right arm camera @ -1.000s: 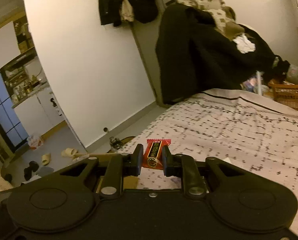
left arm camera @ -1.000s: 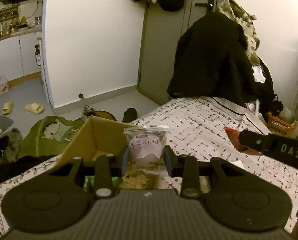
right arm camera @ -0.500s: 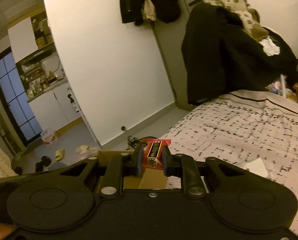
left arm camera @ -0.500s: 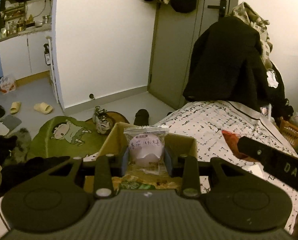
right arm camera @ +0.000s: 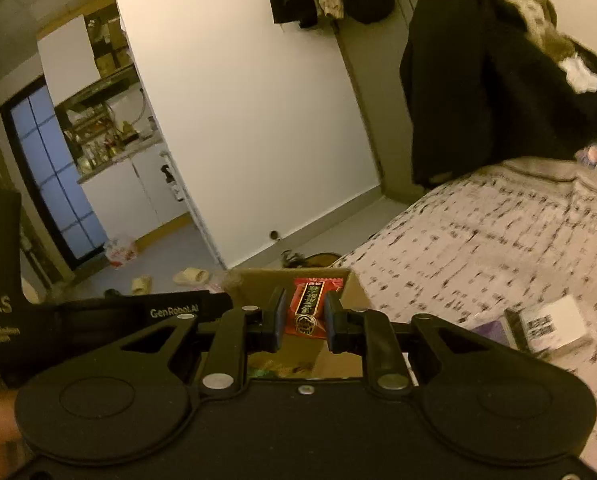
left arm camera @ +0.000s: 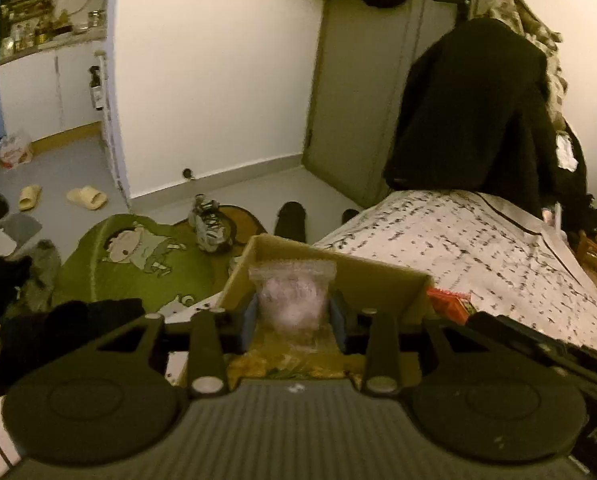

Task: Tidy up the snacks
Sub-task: 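Lift the pink bun packet toward the box with the left tool while the right tool carries the red bar, then open both tools over the box to release the bun packet and red bar, then move both tools back to the purple bag and white sesame-cake packet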

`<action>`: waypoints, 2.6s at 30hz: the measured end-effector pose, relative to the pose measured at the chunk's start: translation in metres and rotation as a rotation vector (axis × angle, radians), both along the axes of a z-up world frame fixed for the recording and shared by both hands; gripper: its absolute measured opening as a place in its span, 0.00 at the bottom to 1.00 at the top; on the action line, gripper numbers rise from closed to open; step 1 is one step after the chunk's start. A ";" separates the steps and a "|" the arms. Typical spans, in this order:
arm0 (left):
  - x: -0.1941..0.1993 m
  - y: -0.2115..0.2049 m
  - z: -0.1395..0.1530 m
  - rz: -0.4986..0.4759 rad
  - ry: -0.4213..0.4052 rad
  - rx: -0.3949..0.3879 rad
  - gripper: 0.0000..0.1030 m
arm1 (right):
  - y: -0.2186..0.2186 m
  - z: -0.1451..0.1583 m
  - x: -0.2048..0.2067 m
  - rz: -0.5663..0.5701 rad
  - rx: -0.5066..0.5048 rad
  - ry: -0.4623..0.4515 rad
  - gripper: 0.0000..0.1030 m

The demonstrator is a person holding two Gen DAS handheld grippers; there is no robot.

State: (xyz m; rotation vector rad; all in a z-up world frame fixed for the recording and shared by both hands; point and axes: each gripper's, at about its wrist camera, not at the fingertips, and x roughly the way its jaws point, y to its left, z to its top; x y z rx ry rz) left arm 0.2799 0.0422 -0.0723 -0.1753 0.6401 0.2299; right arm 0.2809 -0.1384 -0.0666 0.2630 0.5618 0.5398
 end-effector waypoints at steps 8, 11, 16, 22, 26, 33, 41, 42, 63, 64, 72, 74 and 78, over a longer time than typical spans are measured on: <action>-0.014 0.012 0.006 0.036 -0.014 -0.004 0.43 | 0.011 -0.007 -0.003 0.023 -0.031 -0.006 0.19; -0.016 0.016 0.007 0.047 -0.013 -0.005 0.48 | 0.011 -0.005 -0.004 0.029 -0.007 0.001 0.19; -0.022 0.018 0.002 0.072 0.007 0.010 0.55 | 0.021 -0.002 -0.007 0.054 -0.059 -0.027 0.45; -0.028 0.013 0.003 0.059 0.014 0.008 0.66 | 0.005 0.002 -0.002 -0.007 -0.058 0.007 0.62; -0.028 0.010 0.001 0.070 0.039 0.023 0.72 | -0.012 0.004 0.004 -0.084 -0.077 0.043 0.83; -0.030 0.009 -0.001 0.085 0.041 0.019 0.82 | -0.038 0.000 0.013 -0.182 -0.119 0.134 0.90; -0.028 -0.003 0.007 0.055 0.020 0.021 0.91 | -0.056 0.000 0.012 -0.219 -0.160 0.177 0.95; -0.028 -0.006 0.008 0.052 0.014 0.022 0.92 | -0.060 0.000 0.013 -0.224 -0.159 0.185 0.96; -0.017 -0.081 0.019 -0.081 0.026 -0.057 1.00 | -0.123 -0.007 0.012 -0.264 -0.292 0.201 1.00; -0.017 -0.083 0.019 -0.087 0.026 -0.059 1.00 | -0.124 -0.006 0.011 -0.271 -0.301 0.189 1.00; -0.017 -0.103 0.023 -0.096 0.013 -0.034 1.00 | -0.141 -0.003 0.013 -0.304 -0.237 0.188 1.00; -0.017 -0.109 0.022 -0.102 0.002 -0.038 0.99 | -0.148 -0.006 0.016 -0.307 -0.196 0.213 1.00; -0.015 -0.121 0.016 -0.110 0.005 -0.052 0.97 | -0.155 -0.010 0.019 -0.328 -0.195 0.232 1.00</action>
